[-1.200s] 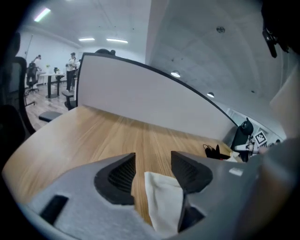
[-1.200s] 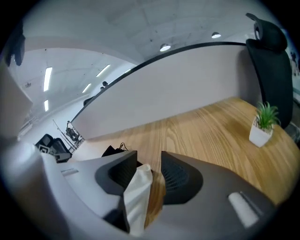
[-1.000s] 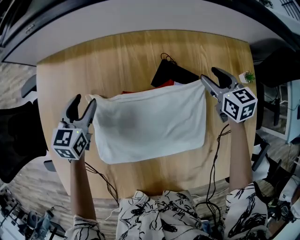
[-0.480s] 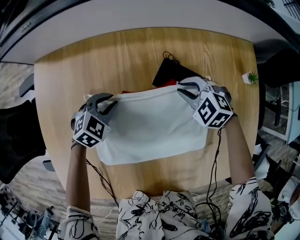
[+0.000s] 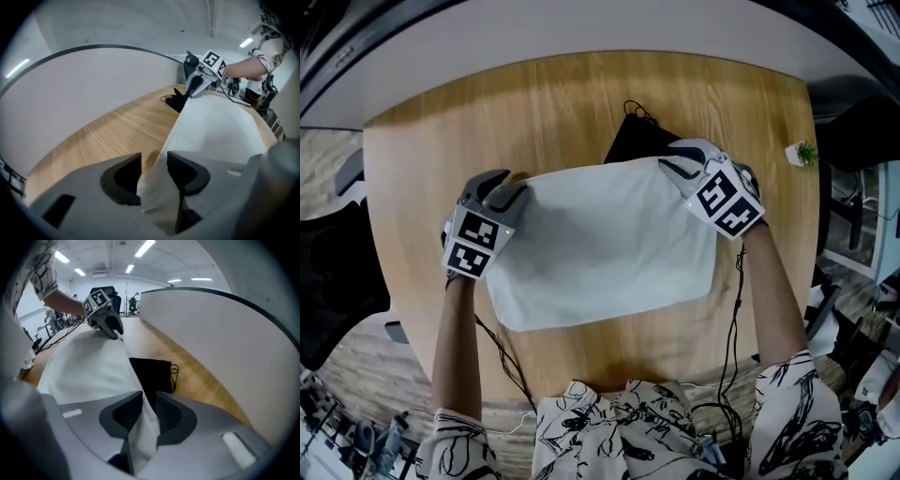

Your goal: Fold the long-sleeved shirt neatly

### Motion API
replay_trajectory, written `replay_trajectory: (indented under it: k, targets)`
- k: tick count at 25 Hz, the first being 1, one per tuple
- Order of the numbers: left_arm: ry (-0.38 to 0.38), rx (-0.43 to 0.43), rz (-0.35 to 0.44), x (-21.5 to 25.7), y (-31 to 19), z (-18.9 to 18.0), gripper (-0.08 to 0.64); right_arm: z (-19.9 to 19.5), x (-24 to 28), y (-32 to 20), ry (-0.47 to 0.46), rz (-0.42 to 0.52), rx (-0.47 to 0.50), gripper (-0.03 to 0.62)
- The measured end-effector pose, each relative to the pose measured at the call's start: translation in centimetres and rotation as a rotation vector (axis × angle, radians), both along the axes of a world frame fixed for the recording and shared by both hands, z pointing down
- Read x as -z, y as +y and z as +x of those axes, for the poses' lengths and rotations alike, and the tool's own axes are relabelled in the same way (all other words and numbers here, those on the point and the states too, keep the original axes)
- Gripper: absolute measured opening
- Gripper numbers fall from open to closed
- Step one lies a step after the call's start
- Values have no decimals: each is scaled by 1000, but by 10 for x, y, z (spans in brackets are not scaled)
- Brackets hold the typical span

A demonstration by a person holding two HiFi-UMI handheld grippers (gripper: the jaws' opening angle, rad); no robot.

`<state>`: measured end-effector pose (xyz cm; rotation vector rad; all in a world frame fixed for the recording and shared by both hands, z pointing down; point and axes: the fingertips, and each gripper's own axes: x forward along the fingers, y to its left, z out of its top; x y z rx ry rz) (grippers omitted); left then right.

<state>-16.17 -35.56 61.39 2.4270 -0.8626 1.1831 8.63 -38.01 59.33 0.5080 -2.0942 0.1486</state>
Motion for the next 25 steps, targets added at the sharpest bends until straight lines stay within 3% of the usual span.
replay_trajectory:
  k: [5, 10, 12, 18, 21, 25]
  targets:
    - [77, 159, 105, 45, 0, -34, 192, 34, 33, -5, -148, 55, -249, 143]
    - [134, 250, 111, 87, 82, -64, 209, 66, 63, 72, -283, 5, -424, 197]
    - [130, 302, 69, 86, 127, -78, 210, 78, 63, 111, -276, -12, -487, 211]
    - [149, 435, -178, 48, 255, -88, 212, 99, 35, 224, -251, -152, -630, 241]
    - [158, 461, -244, 35, 286, -83, 229, 101, 23, 250, -218, -159, -643, 263]
    - [159, 475, -270, 22, 301, -74, 241, 103, 16, 259, -223, -168, -649, 275]
